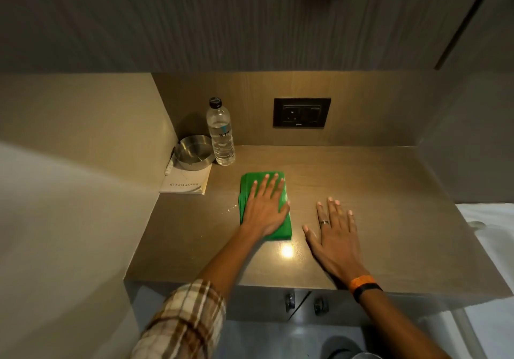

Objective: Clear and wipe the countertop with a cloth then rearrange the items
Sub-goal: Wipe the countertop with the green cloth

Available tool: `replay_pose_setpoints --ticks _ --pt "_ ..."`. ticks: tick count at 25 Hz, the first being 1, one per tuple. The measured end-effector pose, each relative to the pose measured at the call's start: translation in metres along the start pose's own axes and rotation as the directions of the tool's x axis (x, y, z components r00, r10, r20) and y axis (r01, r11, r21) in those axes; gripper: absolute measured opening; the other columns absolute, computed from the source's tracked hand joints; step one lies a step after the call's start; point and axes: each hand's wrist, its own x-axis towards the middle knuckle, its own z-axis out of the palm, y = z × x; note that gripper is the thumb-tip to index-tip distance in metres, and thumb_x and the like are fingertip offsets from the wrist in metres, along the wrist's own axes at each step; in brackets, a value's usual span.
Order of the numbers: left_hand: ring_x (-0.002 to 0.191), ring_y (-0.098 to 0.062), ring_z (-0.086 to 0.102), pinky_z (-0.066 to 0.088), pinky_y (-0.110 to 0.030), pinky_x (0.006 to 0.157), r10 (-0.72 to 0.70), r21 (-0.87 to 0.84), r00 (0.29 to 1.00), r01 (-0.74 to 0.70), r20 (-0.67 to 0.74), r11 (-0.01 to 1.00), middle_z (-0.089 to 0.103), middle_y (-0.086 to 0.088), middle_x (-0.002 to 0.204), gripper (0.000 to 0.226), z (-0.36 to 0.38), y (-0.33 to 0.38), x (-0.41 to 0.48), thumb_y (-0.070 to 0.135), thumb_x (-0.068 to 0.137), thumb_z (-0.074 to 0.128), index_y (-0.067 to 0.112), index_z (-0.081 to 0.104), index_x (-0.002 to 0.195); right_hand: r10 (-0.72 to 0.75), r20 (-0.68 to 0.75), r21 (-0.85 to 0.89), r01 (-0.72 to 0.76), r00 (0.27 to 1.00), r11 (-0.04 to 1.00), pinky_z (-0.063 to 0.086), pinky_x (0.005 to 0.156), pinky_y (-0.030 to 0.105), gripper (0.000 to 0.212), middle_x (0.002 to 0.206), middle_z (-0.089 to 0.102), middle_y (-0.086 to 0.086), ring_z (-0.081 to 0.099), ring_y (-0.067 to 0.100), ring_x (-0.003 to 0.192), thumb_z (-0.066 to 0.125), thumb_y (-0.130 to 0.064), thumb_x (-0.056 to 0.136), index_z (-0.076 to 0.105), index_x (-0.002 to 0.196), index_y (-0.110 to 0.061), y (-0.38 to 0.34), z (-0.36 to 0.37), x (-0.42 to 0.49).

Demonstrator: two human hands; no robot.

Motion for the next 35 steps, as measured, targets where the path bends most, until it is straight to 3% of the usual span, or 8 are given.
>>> replay_pose_setpoints --ticks 6,12,14,19,22,28,32,35 --pt "0.155 -0.029 0.000 0.004 -0.053 0.126 -0.442 -0.125 0.896 0.435 -0.032 0.891 0.007 -0.012 0.167 0.077 -0.011 -0.002 0.010 0.056 0.099 0.022 0.008 0.009 0.158 -0.011 -0.008 0.000 0.011 1.000 1.000 0.004 0.126 0.048 0.081 0.166 0.007 0.007 0.000 0.020 0.155 0.013 -0.074 0.093 0.011 0.157 -0.023 0.002 -0.002 -0.002" --pt "0.156 -0.019 -0.005 0.002 -0.049 0.127 -0.160 -0.007 0.986 0.160 0.046 0.987 -0.001 -0.001 0.168 0.076 -0.018 -0.062 -0.095 0.060 0.099 0.023 0.020 0.000 0.159 -0.024 0.011 0.028 0.024 1.000 0.999 0.008 0.126 0.052 0.083 0.166 0.008 0.009 -0.001 0.022 0.155 0.010 -0.074 0.092 0.013 0.157 -0.021 0.001 -0.011 -0.006" --pt "0.156 -0.021 -0.002 0.001 -0.047 0.127 -0.264 -0.008 0.964 0.264 -0.003 0.964 0.001 -0.003 0.168 0.076 -0.021 -0.076 -0.103 0.057 0.100 0.027 0.018 0.000 0.159 -0.020 0.018 0.040 0.019 1.000 0.999 0.008 0.125 0.052 0.083 0.166 0.008 0.009 -0.001 0.022 0.155 0.010 -0.074 0.092 0.014 0.157 -0.021 0.000 -0.012 -0.007" --pt "0.155 -0.029 0.008 0.006 -0.050 0.126 -0.710 -0.116 0.685 0.701 -0.163 0.703 0.016 -0.016 0.165 0.079 -0.008 -0.035 -0.137 0.053 0.100 0.033 0.001 0.015 0.156 -0.055 0.019 0.055 0.054 0.998 0.997 0.003 0.125 0.051 0.083 0.166 0.007 0.010 -0.001 0.024 0.155 0.014 -0.072 0.093 0.013 0.157 -0.019 -0.001 -0.014 -0.009" --pt "0.155 -0.029 0.001 0.001 -0.051 0.126 -0.815 -0.203 0.578 0.792 -0.054 0.575 0.007 -0.015 0.167 0.082 -0.020 -0.015 -0.147 0.054 0.099 0.031 0.000 0.007 0.156 -0.058 0.017 0.052 0.057 0.998 0.997 0.006 0.125 0.053 0.082 0.166 0.010 0.012 0.003 0.026 0.155 0.015 -0.071 0.094 0.016 0.156 -0.017 -0.001 -0.015 -0.007" --pt "0.150 -0.031 0.020 0.017 -0.052 0.121 -0.740 -0.227 0.671 0.727 0.037 0.648 0.024 -0.015 0.163 0.068 -0.045 -0.028 -0.170 0.053 0.102 0.026 0.010 0.028 0.154 -0.173 -0.116 0.088 0.184 0.978 0.979 0.013 0.123 0.055 0.061 0.157 0.032 0.011 0.026 0.031 0.147 0.044 -0.047 0.088 0.040 0.143 -0.021 -0.061 -0.039 -0.027" --pt "0.128 -0.028 0.046 0.037 -0.045 0.107 -0.676 -0.277 0.733 0.635 -0.080 0.721 0.057 -0.010 0.138 0.039 -0.061 -0.085 -0.182 0.034 0.103 0.040 0.017 0.056 0.133 -0.653 0.069 0.292 0.611 0.754 0.736 0.021 0.123 0.051 0.059 0.155 0.036 0.005 0.030 0.027 0.144 0.047 -0.047 0.092 0.041 0.146 -0.023 -0.191 -0.020 -0.064" --pt "0.120 -0.035 0.050 0.041 -0.046 0.098 -0.562 -0.179 0.818 0.539 -0.122 0.823 0.059 -0.015 0.133 0.032 -0.052 -0.090 -0.192 0.027 0.099 0.054 0.013 0.065 0.126 -0.730 0.156 0.208 0.700 0.666 0.683 0.005 0.127 0.046 0.060 0.165 0.021 0.001 0.009 0.021 0.154 0.040 -0.046 0.100 0.026 0.154 -0.024 -0.190 -0.002 -0.064"
